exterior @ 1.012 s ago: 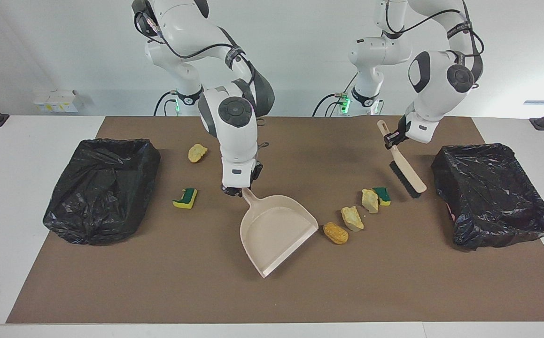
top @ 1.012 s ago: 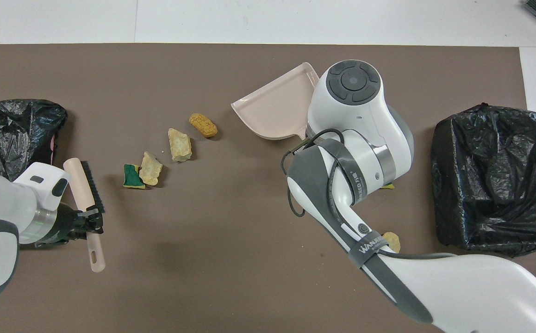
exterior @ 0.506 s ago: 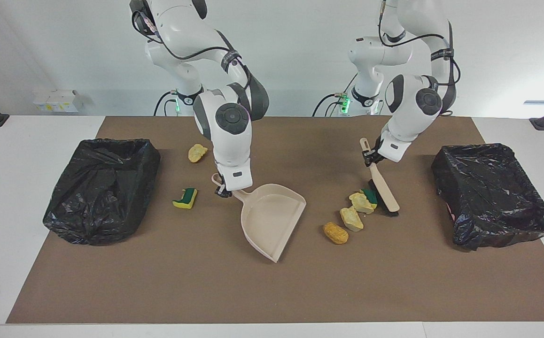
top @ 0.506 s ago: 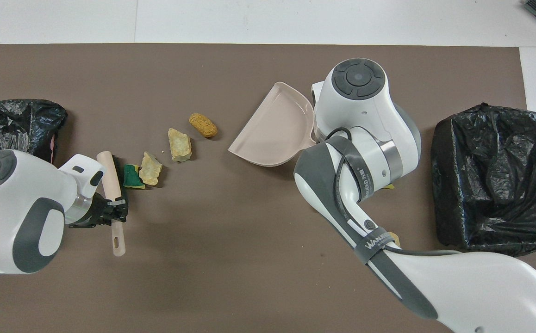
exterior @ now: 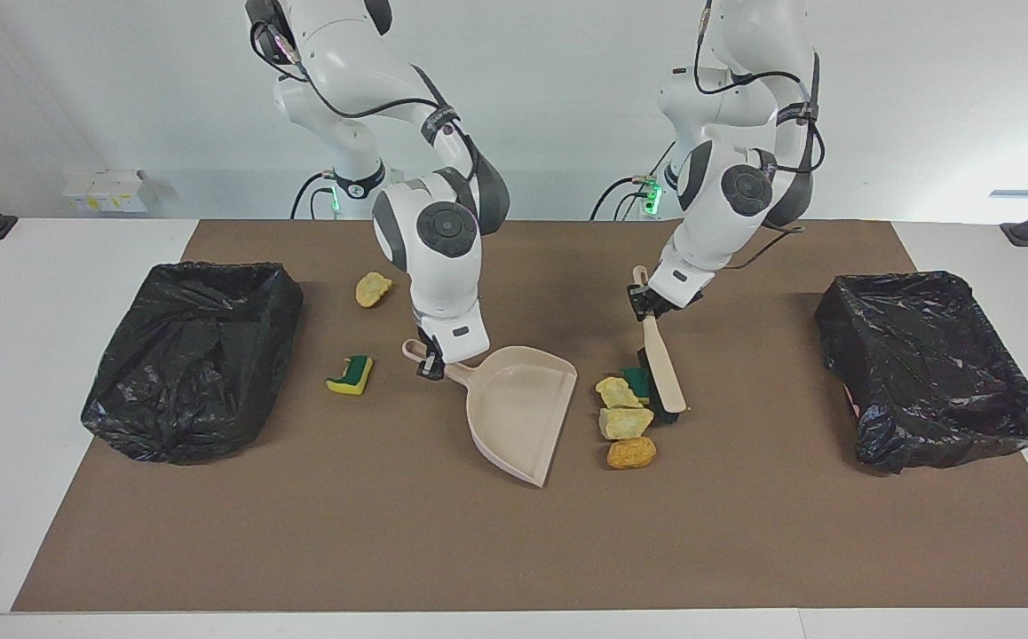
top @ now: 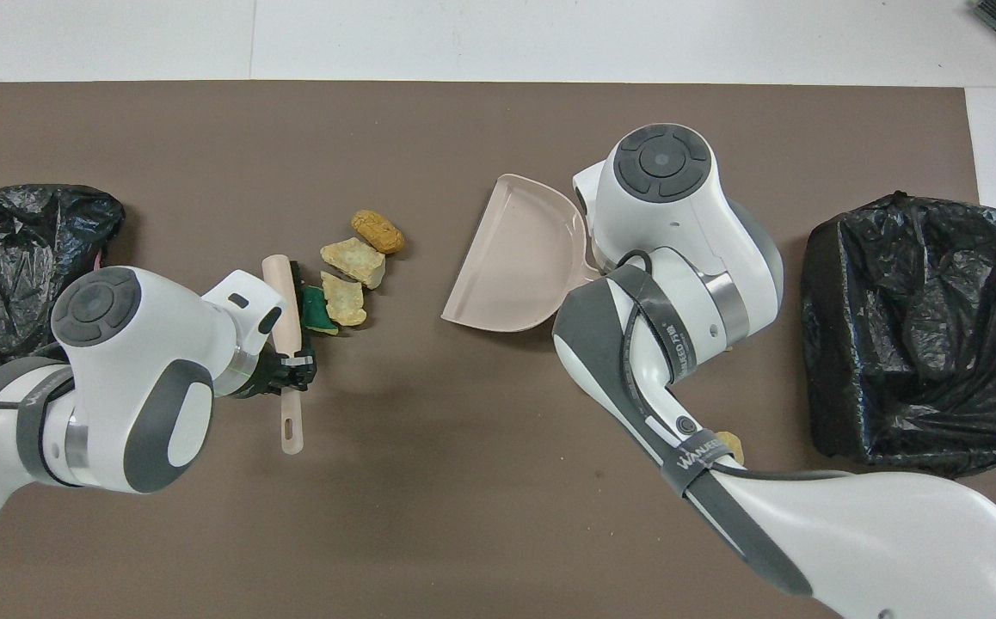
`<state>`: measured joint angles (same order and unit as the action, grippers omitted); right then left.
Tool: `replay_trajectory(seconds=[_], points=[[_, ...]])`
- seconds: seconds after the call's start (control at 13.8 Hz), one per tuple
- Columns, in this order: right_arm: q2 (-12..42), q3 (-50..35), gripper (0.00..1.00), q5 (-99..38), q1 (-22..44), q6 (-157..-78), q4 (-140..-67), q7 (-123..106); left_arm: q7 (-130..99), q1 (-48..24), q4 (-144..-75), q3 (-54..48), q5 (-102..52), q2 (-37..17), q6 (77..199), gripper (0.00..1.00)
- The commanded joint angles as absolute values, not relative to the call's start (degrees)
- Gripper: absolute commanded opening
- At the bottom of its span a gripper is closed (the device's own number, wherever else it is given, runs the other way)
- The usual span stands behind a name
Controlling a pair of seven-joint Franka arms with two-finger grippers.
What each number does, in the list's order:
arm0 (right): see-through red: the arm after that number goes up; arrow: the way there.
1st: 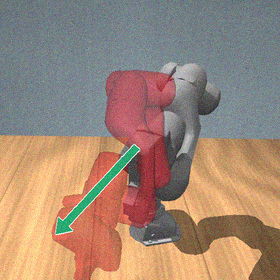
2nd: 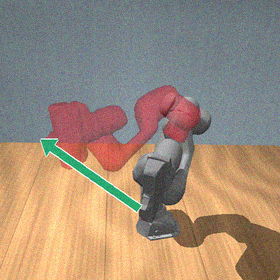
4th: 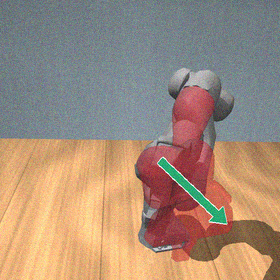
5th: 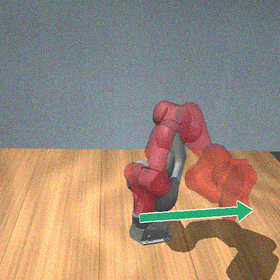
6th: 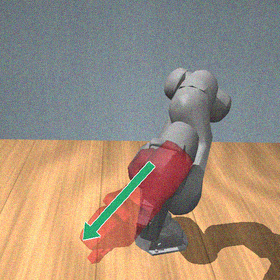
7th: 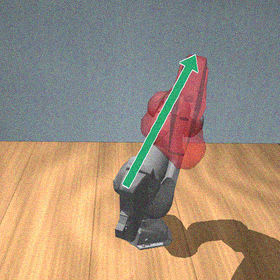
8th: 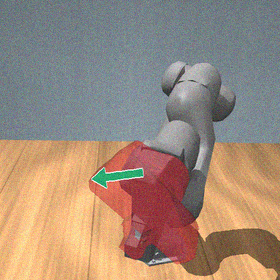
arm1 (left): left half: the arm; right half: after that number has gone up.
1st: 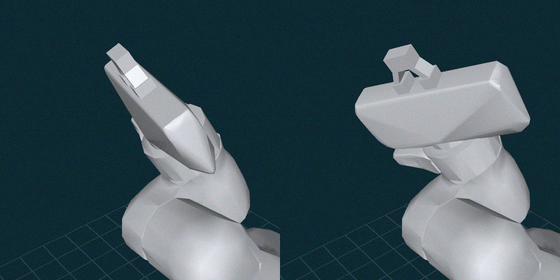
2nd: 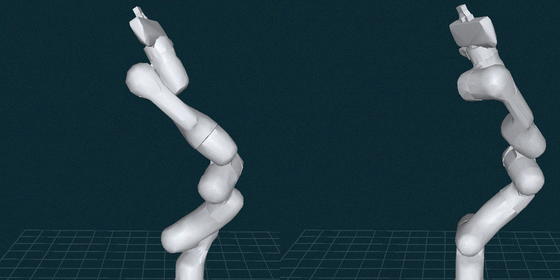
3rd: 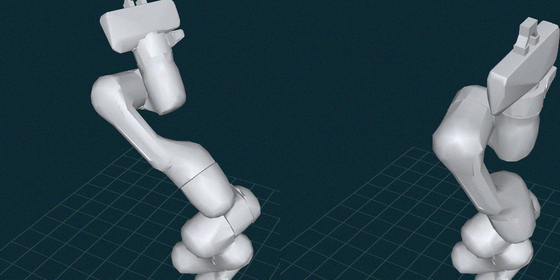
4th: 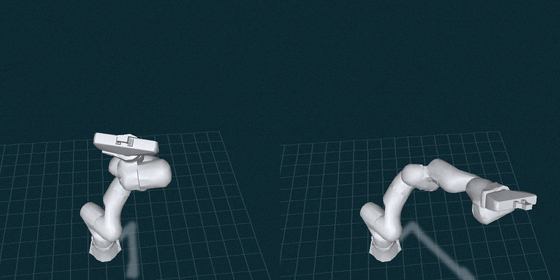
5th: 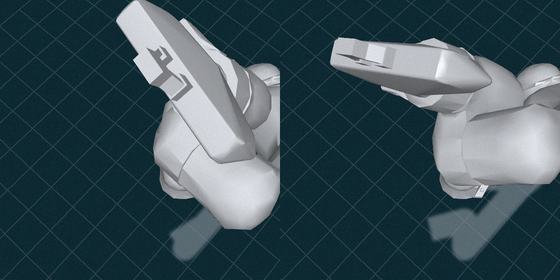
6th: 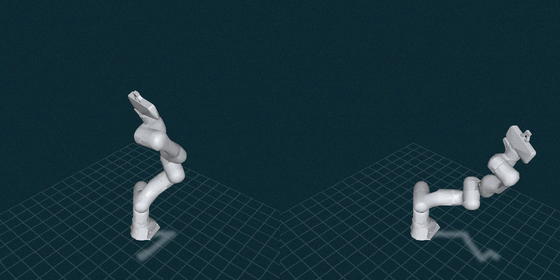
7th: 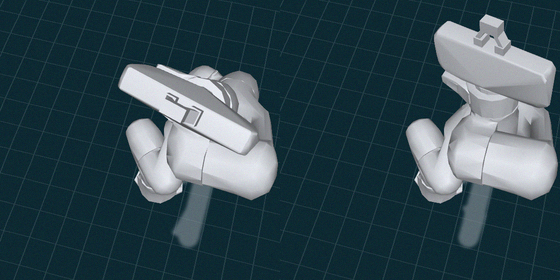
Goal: Sweep and dump trash in bin
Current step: 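Sweep the sponges and bread with the left gripper's brush into the dustpan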
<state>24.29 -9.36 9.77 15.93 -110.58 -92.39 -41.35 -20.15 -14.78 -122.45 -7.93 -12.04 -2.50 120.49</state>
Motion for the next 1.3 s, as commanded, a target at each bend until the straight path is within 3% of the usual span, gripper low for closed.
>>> replay_trajectory(seconds=[0.0, 0.22, 0.43, 0.72, 1.23], points=[[22.7, -9.7, 0.0, 10.6, 15.8, -113.5, -95.1, -42.0, -18.6, -14.3, -114.6, -6.6, -11.1, -3.3, 111.0, 0.0], [22.6, -9.8, 0.0, 10.6, 15.8, -115.0, -96.7, -41.2, -13.7, -12.8, -110.6, -6.5, -5.2, -5.9, 110.8, 0.0], [22.5, -9.8, 0.0, 10.5, 15.8, -115.1, -96.8, -41.2, -5.2, -9.9, -110.9, -6.5, -5.2, -7.5, 114.2, 0.0], [22.5, -9.8, 0.0, 10.5, 15.8, -115.5, -96.9, -41.2, -11.6, -8.7, -113.5, -6.5, -6.3, -9.2, 116.9, 0.0], [22.5, -9.8, 0.0, 10.5, 15.8, -117.1, -97.8, -40.3, -17.3, -16.3, -114.9, -6.9, -15.3, -12.3, 122.8, 0.0]])
